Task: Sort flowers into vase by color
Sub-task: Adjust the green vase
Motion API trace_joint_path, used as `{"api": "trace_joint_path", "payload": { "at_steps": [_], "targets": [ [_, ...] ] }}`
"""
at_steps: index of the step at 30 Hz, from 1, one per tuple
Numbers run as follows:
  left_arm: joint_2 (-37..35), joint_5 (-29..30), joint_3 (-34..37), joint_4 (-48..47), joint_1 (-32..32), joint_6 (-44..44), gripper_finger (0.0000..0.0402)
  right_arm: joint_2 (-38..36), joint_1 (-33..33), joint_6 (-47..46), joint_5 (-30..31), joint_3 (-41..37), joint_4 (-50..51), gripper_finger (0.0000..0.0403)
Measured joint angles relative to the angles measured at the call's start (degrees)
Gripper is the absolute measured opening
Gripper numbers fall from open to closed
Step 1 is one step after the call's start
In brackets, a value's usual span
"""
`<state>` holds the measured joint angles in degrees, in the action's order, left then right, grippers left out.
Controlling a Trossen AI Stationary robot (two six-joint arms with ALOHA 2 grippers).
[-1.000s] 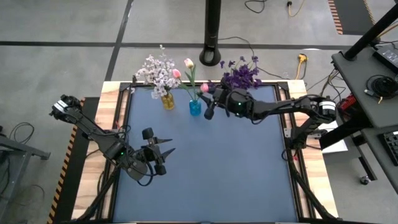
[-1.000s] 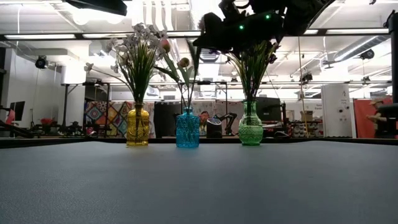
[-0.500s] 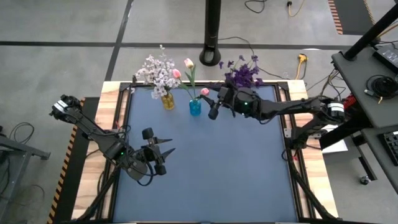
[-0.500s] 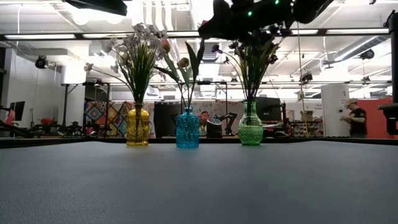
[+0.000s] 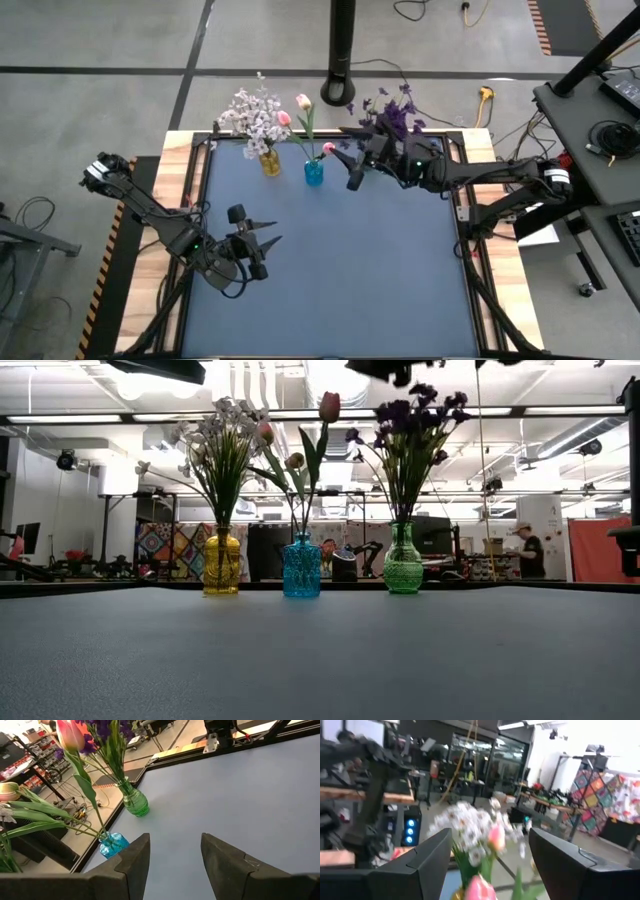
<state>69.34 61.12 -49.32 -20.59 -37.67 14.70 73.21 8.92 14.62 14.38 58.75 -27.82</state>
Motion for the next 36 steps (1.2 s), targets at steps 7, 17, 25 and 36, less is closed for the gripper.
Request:
{"api": "trace_joint_path", "payload": {
  "at_steps": [7,17,25,36],
  "targets": [
    [0.0,-0.5,0.0,-0.1,-0.1,0.1,0.0160,0.0,-4.2,1.1,-1.1,9.1,9.2,0.0259],
    [0.0,-16.5,-0.2,0.2,-0.2,-1.3,0.0160,-0.5,-14.3,-0.8,-1.3,29.7,41.0,0.0258],
    [-3.6,-36.8,-5.1,-1.7,-4.1,-17.3,0.0160,-7.0,-27.2,3.1,-0.8,27.2,49.0,0.0258],
    [-14.1,-42.9,6.0,6.1,-6.9,-16.5,0.0160,-22.8,-43.1,-10.0,8.8,3.7,47.1,0.0258]
  ]
}}
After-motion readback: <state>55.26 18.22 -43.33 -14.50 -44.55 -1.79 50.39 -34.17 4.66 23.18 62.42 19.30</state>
